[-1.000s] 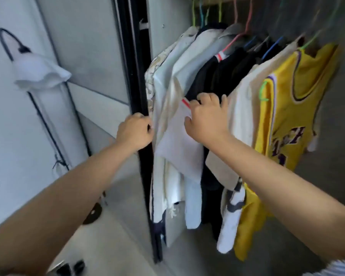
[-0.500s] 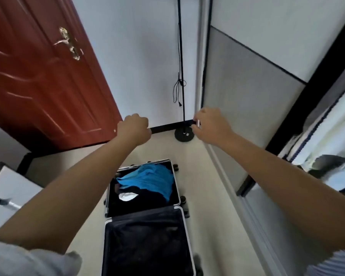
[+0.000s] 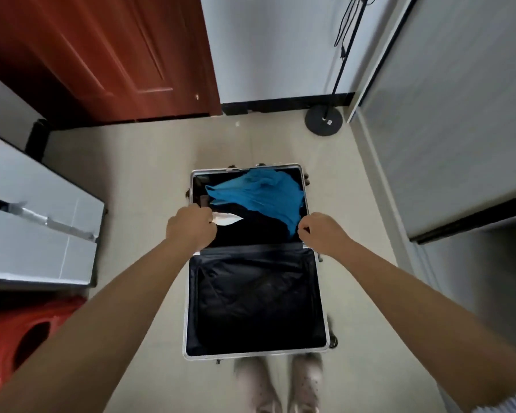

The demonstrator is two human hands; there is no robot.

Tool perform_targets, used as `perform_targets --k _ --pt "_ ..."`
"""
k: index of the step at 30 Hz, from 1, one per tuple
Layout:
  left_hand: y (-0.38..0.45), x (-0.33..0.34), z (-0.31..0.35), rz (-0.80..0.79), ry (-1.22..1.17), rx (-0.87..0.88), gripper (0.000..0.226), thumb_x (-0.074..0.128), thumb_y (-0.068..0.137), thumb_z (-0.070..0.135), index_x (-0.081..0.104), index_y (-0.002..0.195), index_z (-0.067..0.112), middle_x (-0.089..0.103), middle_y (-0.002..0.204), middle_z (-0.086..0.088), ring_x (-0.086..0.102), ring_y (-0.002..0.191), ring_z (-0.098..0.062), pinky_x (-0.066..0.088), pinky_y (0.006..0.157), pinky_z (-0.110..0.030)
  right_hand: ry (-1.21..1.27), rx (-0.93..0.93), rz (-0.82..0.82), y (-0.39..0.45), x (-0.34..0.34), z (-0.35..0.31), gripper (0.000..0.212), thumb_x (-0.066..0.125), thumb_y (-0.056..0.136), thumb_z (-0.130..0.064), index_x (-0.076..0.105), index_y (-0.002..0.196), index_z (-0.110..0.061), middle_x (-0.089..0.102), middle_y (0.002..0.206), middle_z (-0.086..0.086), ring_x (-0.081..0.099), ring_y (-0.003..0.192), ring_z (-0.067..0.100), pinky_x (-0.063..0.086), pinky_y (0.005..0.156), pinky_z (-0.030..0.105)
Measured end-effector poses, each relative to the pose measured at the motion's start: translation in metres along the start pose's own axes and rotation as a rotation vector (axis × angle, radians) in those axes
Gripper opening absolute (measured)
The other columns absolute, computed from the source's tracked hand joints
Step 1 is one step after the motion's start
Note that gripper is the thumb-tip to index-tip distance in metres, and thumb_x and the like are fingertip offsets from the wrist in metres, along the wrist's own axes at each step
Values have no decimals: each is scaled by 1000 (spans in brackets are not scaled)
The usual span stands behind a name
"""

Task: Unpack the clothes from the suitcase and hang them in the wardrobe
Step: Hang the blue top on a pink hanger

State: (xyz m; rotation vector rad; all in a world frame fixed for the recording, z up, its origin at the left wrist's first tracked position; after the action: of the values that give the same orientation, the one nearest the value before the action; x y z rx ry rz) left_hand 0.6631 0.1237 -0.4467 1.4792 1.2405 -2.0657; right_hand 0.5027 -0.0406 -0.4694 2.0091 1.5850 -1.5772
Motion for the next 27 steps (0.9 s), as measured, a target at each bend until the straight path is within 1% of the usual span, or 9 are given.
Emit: perform_targets --k 2,3,6,10,16,19,23,25,27 --pt "16 48 -16 -36 -30 -29 34 40 94 19 51 125 12 50 123 -13 47 114 -30 41 89 -35 32 26 -12 28 40 20 29 44 91 -10 56 65 -9 51 76 6 52 86 27 44 79 36" --pt "24 70 -20 -48 -36 -32 35 39 94 18 49 128 14 50 123 -12 47 114 -30 41 89 -35 50 47 -2 40 55 32 28 45 91 -10 58 66 -9 54 79 9 53 87 28 43 79 35" --pt "63 151 -29 -88 -20 -6 33 38 94 16 50 124 15 51 117 -12 49 109 -29 43 84 -36 42 89 30 86 114 71 24 47 91 -11 66 96 2 58 104 19 55 98 31 44 87 34" --pt "116 246 -31 -87 -61 -9 32 37 94 19 49 124 13 50 118 -13 47 111 -30 42 87 -38 49 75 55 145 184 117 26 49 91 -11 64 109 1 57 115 20 53 107 31 43 93 36" --pt "203 382 -44 -93 -68 -2 36 36 96 24 44 130 15 46 130 -11 40 122 -30 41 94 -41 -1 9 173 246 273 164 37 50 92 -12 52 126 3 38 140 19 34 131 30 21 105 25" --pt "241 421 -55 -60 -62 -11 39 34 98 27 39 135 16 42 133 -10 38 124 -29 40 94 -41 -19 -3 208 288 301 179 42 49 93 -16 46 133 -1 23 149 18 21 139 28 17 109 26" --pt "279 454 -65 72 -154 -40 47 38 96 30 28 141 17 35 141 -8 33 130 -27 37 98 -41 -47 15 207 328 320 194 45 47 95 -22 41 137 -9 3 155 16 2 143 27 10 115 33" --pt "292 464 -67 131 -153 -54 50 38 96 31 24 143 17 30 145 -7 28 134 -25 31 105 -40 -74 16 218 341 322 200 42 45 95 -23 42 136 -12 -2 155 15 -4 143 27 6 116 34" --pt "301 473 -64 122 -111 -48 49 35 97 33 26 142 17 31 146 -4 25 137 -22 22 111 -40 -81 8 273 351 321 202 37 41 97 -19 48 132 -12 -4 155 15 -6 143 30 5 115 35"
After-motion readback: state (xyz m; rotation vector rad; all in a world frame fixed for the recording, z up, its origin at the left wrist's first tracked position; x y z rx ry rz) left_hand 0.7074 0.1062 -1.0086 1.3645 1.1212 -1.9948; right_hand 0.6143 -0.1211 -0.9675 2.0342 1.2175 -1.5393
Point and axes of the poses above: each hand's wrist, its own y-axis towards the middle knuckle, its own x-axis out of the palm, z = x × y, the point moved 5 cm from there along y, towards the middle knuckle
